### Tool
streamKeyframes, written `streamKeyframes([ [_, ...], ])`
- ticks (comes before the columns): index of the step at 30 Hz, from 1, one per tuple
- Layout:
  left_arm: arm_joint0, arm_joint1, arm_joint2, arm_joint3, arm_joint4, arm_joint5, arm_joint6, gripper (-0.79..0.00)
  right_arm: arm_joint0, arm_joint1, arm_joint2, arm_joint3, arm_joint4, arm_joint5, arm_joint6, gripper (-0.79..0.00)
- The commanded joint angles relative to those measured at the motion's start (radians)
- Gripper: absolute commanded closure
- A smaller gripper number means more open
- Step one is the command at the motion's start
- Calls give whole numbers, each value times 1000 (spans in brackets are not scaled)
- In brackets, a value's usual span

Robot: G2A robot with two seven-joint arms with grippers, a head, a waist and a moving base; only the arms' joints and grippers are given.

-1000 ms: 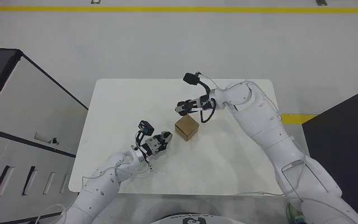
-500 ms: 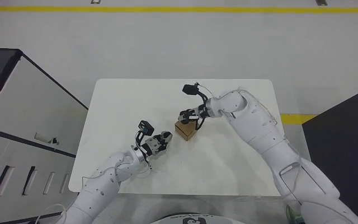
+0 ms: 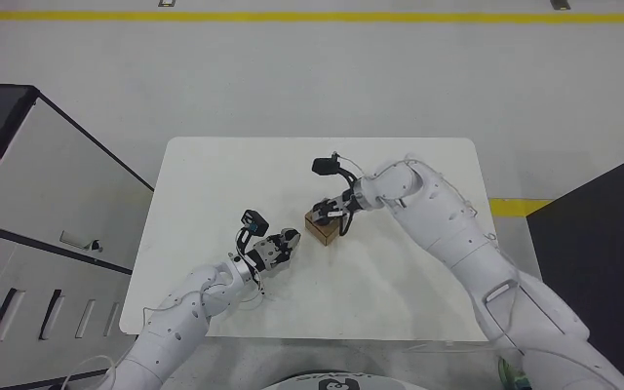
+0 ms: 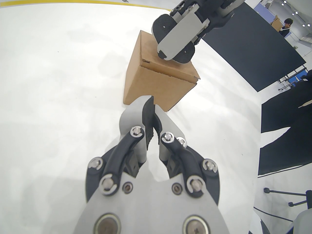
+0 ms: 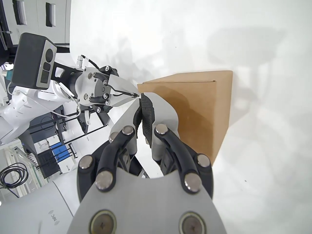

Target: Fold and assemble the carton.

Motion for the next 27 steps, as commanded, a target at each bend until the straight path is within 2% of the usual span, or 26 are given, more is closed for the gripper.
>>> streamKeyframes([
  [1,0,0,0,0,0,0,0,0,0,-1,-6,-1,-3,-7,1,0],
  [19,0,0,0,0,0,0,0,0,13,-12,-46,3,-48,16,-17,0],
  [27,0,0,0,0,0,0,0,0,11,-7,-22,-5,-21,3,-26,0],
])
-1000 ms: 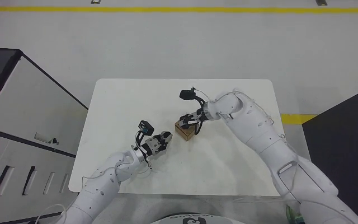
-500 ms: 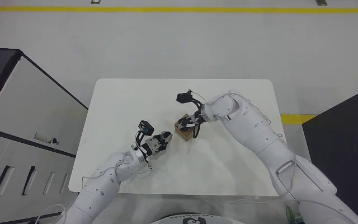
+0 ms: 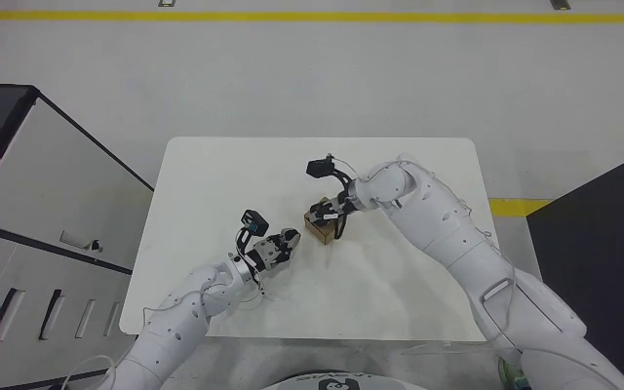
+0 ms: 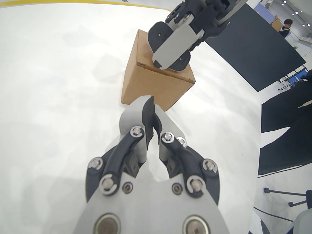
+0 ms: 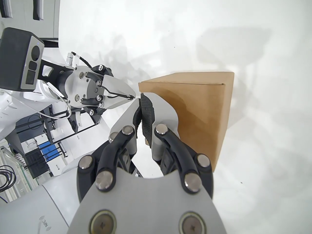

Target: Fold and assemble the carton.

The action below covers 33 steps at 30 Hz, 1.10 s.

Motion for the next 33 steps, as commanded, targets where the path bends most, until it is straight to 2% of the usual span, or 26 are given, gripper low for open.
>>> streamKeyframes([
  [1,0,0,0,0,0,0,0,0,-3,3,10,-6,10,-6,-1,0],
  [8,0,0,0,0,0,0,0,0,-13,9,20,-16,11,-9,1,0],
  [33,0,0,0,0,0,0,0,0,18,-14,-35,30,-27,31,1,0],
])
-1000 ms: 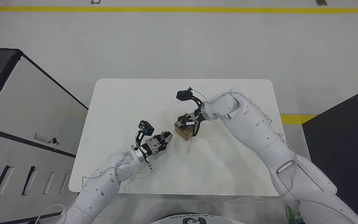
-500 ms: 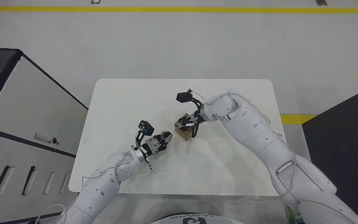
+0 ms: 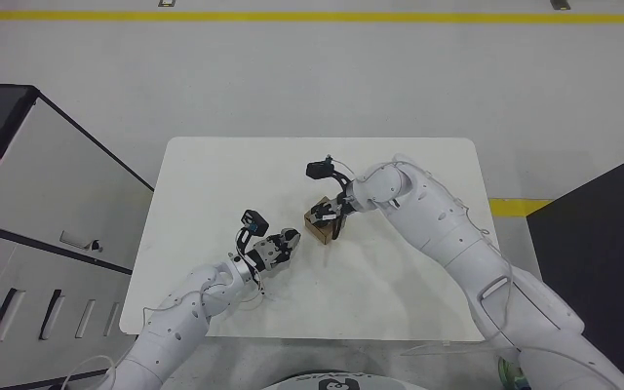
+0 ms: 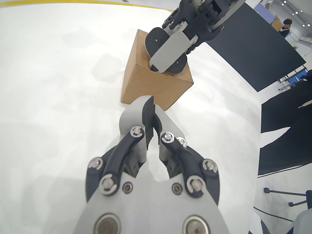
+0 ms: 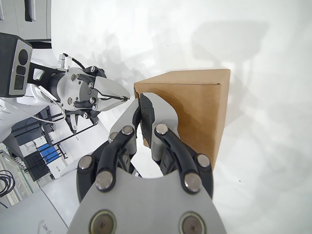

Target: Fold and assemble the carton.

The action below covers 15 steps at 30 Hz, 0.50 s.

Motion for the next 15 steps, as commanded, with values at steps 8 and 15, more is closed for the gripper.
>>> streamKeyframes([
  [8,0,0,0,0,0,0,0,0,-10,12,46,-10,59,-55,5,0],
  [15,0,0,0,0,0,0,0,0,-66,53,153,-65,150,-147,49,0],
])
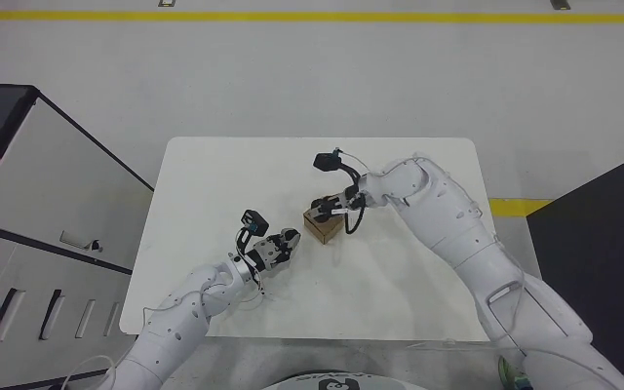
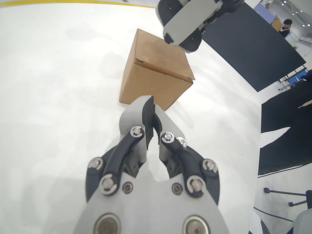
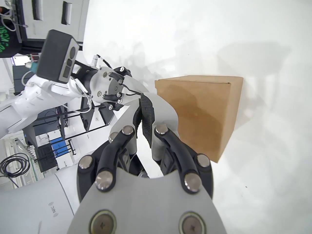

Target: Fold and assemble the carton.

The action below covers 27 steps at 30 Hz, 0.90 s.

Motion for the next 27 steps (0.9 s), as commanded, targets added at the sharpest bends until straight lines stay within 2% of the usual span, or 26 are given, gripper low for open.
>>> streamKeyframes([
  [1,0,0,0,0,0,0,0,0,-22,14,39,-19,33,-26,16,0],
  [2,0,0,0,0,0,0,0,0,-34,21,56,-30,44,-37,26,0],
  [4,0,0,0,0,0,0,0,0,-58,35,91,-58,74,-56,43,-92],
  [5,0,0,0,0,0,0,0,0,-70,41,107,-73,92,-63,55,-360],
  [6,0,0,0,0,0,0,0,0,-80,46,123,-87,108,-62,66,-785],
  [19,0,0,0,0,0,0,0,0,-95,49,132,-101,128,-67,51,-785],
  [21,0,0,0,0,0,0,0,0,-120,59,158,-119,154,-105,65,-785],
  [25,0,0,0,0,0,0,0,0,-186,91,247,-149,264,-205,165,-785],
  [27,0,0,0,0,0,0,0,0,-224,110,289,-181,326,-198,179,-785],
])
